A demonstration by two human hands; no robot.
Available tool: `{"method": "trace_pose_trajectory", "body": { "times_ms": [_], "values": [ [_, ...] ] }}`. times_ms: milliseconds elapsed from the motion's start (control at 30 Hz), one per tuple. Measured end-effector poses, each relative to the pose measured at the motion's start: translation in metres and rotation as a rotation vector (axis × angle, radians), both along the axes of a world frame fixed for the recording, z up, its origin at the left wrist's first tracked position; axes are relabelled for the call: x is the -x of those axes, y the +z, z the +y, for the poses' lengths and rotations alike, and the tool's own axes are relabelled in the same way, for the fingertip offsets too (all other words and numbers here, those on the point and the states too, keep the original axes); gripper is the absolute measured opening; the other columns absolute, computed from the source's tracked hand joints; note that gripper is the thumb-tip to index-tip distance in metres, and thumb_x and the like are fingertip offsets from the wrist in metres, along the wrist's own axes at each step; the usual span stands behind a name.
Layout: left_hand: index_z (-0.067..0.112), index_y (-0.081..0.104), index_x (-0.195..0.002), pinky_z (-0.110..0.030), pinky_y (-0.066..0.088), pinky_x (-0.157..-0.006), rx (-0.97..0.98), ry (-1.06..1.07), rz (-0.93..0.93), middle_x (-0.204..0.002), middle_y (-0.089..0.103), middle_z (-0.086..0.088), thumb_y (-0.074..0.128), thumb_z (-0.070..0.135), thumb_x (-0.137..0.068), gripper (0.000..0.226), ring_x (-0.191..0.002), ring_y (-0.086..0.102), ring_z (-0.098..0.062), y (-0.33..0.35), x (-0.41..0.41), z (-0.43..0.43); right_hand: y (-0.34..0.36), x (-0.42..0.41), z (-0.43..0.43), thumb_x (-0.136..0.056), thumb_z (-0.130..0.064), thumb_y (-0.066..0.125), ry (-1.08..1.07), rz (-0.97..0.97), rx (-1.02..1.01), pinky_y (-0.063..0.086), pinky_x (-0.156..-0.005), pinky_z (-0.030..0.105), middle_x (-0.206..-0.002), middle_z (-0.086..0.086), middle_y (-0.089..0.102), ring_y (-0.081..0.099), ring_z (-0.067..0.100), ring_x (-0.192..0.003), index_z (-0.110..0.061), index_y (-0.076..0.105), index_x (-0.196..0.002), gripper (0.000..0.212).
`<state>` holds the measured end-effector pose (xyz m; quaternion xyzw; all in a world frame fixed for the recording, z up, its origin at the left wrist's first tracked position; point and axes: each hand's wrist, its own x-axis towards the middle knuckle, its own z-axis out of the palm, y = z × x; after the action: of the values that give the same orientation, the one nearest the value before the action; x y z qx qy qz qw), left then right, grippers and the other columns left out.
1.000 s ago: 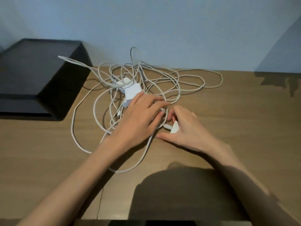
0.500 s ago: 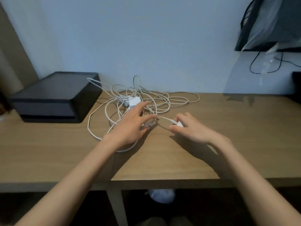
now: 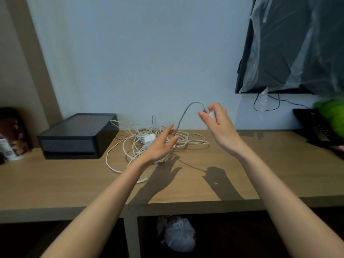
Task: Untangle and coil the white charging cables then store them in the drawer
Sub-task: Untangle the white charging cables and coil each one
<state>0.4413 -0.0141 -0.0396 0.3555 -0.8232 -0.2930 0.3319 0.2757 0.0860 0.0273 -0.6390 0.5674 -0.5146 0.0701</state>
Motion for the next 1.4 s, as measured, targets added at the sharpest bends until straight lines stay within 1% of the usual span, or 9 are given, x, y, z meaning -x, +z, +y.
{"method": "trace_pose_trajectory", "body": {
  "times_ms": [100, 233, 400, 633, 833, 933, 1100, 1267, 1400],
  "values": [
    [0.012, 0.046, -0.134, -0.015, 0.039, -0.089, 0.013, -0.016, 0.118, -0.112, 0.060, 0.001, 0.041, 0.020, -0.100, 0.035, -0.104, 0.055, 0.001, 0.004, 0.007, 0.003, 0.012, -0.004, 0.005, -0.098, -0.036, 0.048, 0.048, -0.096, 0.025, 0.039, -0.074, 0.024, -0.089, -0.009, 0.047, 0.046, 0.006, -0.081, -0.016, 0.048, -0.104, 0.020],
    [0.017, 0.064, -0.092, -0.012, 0.040, -0.063, 0.019, 0.000, 0.303, -0.064, 0.048, 0.007, 0.038, 0.015, -0.101, 0.027, -0.057, 0.052, 0.004, 0.014, 0.012, 0.005, 0.016, -0.006, 0.010, -0.097, -0.039, 0.049, 0.077, -0.314, 0.002, 0.047, -0.064, 0.016, -0.093, 0.001, 0.056, 0.055, 0.011, -0.078, -0.019, 0.046, -0.104, 0.021],
    [0.022, 0.062, -0.085, -0.018, 0.033, -0.049, 0.006, -0.040, 0.537, -0.061, 0.035, 0.004, 0.039, 0.022, -0.102, 0.029, -0.050, 0.035, -0.006, 0.061, 0.017, 0.021, 0.014, 0.004, 0.011, -0.088, -0.033, 0.066, 0.054, -0.654, -0.062, 0.043, -0.048, 0.020, -0.080, 0.002, 0.054, 0.050, 0.010, -0.059, -0.015, 0.046, -0.098, 0.028],
    [0.022, 0.060, -0.091, -0.016, 0.015, -0.038, -0.214, -0.203, 0.774, -0.051, 0.033, 0.010, 0.039, 0.028, -0.102, 0.024, -0.041, 0.021, -0.004, 0.137, 0.029, 0.031, 0.029, 0.007, 0.005, -0.090, -0.038, 0.061, 0.065, -0.625, -0.059, 0.037, -0.043, 0.018, -0.079, 0.003, 0.050, 0.048, 0.009, -0.059, -0.013, 0.050, -0.106, 0.031],
    [0.018, 0.070, -0.096, -0.014, 0.031, -0.044, 0.144, 0.190, 0.288, -0.053, 0.050, 0.007, 0.042, 0.024, -0.100, 0.029, -0.038, 0.041, -0.001, 0.097, 0.026, 0.005, 0.048, 0.007, 0.004, -0.100, -0.030, 0.041, 0.301, -0.956, -0.175, 0.033, -0.043, 0.020, -0.073, 0.005, 0.042, 0.039, 0.014, -0.057, -0.010, 0.047, -0.090, 0.023],
    [0.016, 0.072, -0.097, -0.021, 0.045, -0.069, 0.233, 0.241, 0.039, -0.056, 0.057, 0.007, 0.045, 0.024, -0.099, 0.029, -0.050, 0.050, 0.001, 0.065, 0.013, -0.006, 0.042, 0.004, 0.009, -0.097, -0.011, 0.037, 0.515, -1.134, -0.251, 0.038, -0.051, 0.022, -0.084, 0.012, 0.049, 0.045, 0.015, -0.064, -0.001, 0.046, -0.101, 0.014],
    [0.022, 0.064, -0.114, -0.027, 0.044, -0.069, 0.230, -0.077, -0.364, -0.063, 0.057, 0.010, 0.039, 0.030, -0.101, 0.029, -0.064, 0.055, -0.007, 0.033, 0.004, 0.006, 0.021, -0.003, -0.007, -0.096, -0.004, 0.050, 0.467, -1.056, -0.130, 0.050, -0.059, 0.017, -0.107, 0.016, 0.062, 0.058, 0.015, -0.081, -0.003, 0.052, -0.114, 0.018],
    [0.032, 0.057, -0.120, -0.036, 0.050, -0.078, 0.473, -0.037, -0.469, -0.091, 0.068, 0.007, 0.034, 0.035, -0.101, 0.030, -0.092, 0.063, -0.020, 0.030, -0.004, 0.024, -0.006, 0.009, -0.027, -0.087, -0.015, 0.068, -0.040, -0.207, -0.027, 0.041, -0.058, 0.007, -0.101, 0.001, 0.065, 0.057, 0.007, -0.076, -0.015, 0.042, -0.112, 0.037],
    [0.036, 0.053, -0.119, -0.038, 0.051, -0.078, 0.648, 0.015, -0.593, -0.119, 0.064, 0.008, 0.032, 0.040, -0.100, 0.029, -0.107, 0.059, -0.020, 0.033, -0.007, 0.024, -0.013, 0.013, -0.031, -0.078, -0.009, 0.075, 0.024, 0.004, 0.040, 0.045, -0.068, 0.017, -0.094, -0.004, 0.065, 0.062, 0.015, -0.083, -0.015, 0.057, -0.104, 0.032]
  ]
}}
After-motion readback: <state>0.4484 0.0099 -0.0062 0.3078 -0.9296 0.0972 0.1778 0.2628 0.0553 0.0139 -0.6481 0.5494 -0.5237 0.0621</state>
